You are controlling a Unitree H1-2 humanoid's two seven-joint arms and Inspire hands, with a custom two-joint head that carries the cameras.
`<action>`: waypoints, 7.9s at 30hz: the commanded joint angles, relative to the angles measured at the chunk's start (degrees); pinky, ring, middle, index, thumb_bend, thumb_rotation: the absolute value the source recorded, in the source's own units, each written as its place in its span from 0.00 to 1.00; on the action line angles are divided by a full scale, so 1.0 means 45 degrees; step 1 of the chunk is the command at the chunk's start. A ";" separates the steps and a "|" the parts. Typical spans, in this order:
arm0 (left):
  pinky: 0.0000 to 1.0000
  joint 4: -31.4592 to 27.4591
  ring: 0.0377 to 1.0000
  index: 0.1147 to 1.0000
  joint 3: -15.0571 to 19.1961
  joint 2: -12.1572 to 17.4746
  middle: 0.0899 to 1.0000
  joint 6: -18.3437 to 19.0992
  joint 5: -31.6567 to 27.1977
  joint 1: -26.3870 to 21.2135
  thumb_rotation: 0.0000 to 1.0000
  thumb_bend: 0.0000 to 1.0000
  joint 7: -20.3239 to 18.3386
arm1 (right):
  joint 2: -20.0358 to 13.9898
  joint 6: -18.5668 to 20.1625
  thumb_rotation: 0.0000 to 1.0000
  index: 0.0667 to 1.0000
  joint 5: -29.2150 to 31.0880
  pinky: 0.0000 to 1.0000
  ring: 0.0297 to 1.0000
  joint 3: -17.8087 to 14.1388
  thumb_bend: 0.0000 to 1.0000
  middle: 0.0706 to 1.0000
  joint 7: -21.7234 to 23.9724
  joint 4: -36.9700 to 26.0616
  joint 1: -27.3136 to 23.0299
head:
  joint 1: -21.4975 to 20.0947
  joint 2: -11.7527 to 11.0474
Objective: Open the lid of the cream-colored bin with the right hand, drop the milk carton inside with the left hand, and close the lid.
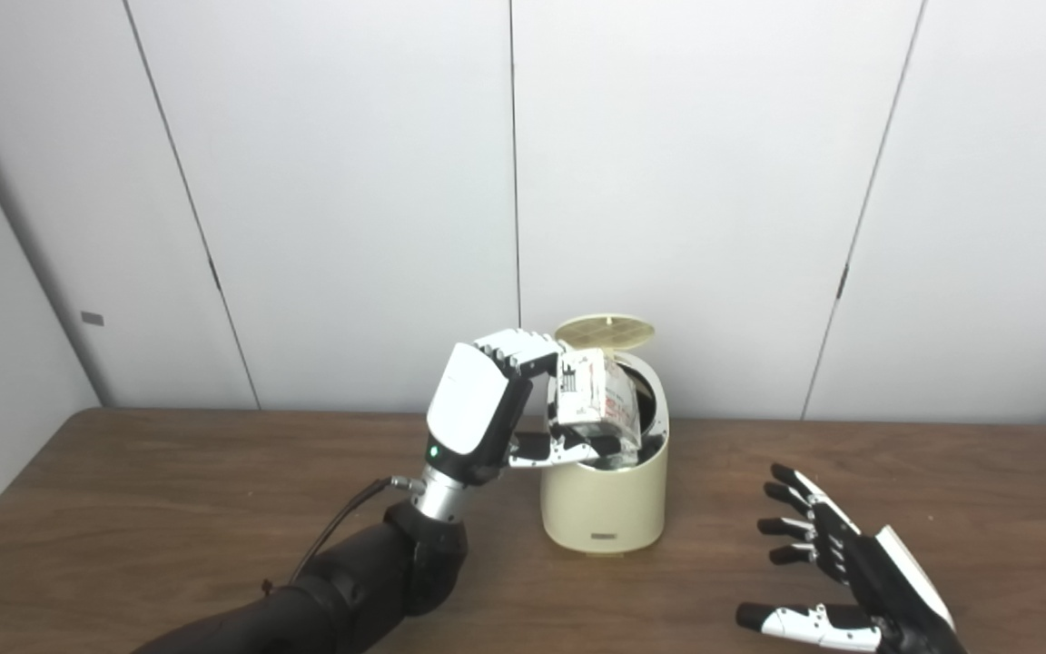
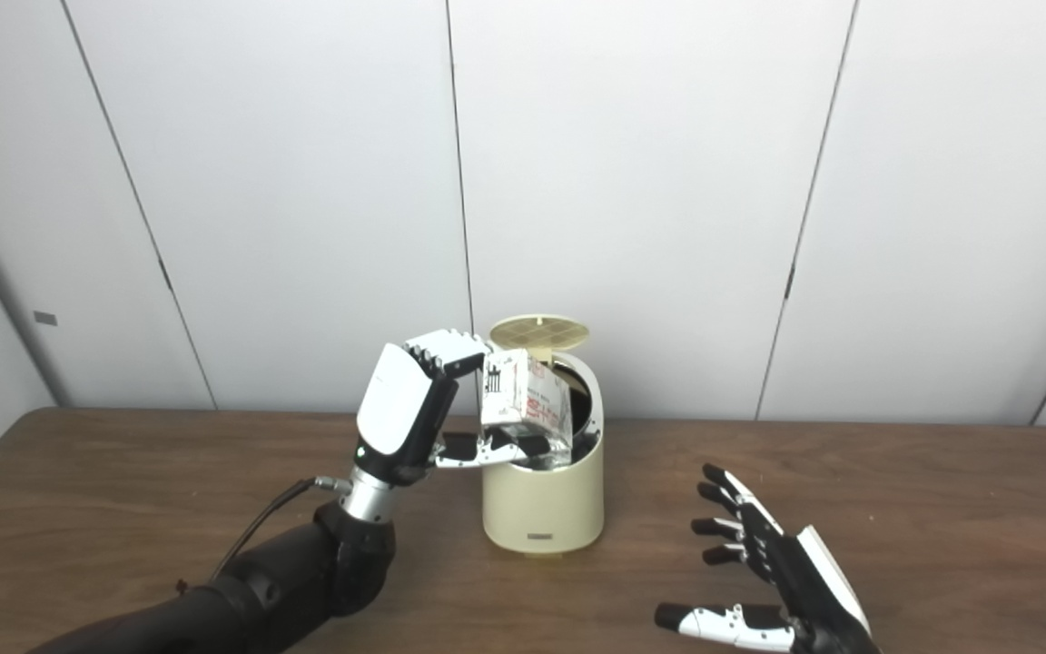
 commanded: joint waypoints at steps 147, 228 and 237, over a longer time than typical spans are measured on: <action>0.60 -1.0596 0.70 0.80 1.3586 -0.0433 0.77 0.2557 -0.8726 0.9214 0.26 0.82 -1.8437 | -0.0120 -0.0744 0.27 0.91 0.0182 0.74 0.81 -0.0154 0.83 0.88 -0.0077 0.0540 -0.2193 | 0.0110 -0.0035; 0.53 -0.9862 0.65 0.80 1.4005 -0.1366 0.75 0.1763 -0.7506 0.9596 0.26 0.73 -1.8383 | -0.2224 -0.0159 0.45 0.71 -0.3752 0.85 0.91 0.3585 0.89 0.70 0.4709 0.1522 -0.8813 | 0.0664 -0.0068; 0.53 -0.9963 0.65 0.80 1.4030 -0.1345 0.75 0.1879 -0.7576 0.9661 0.25 0.74 -1.8428 | -0.2321 -0.0381 0.48 0.71 -0.4283 0.90 0.90 0.3927 0.89 0.70 0.4913 0.1517 -0.8526 | 0.0677 0.0017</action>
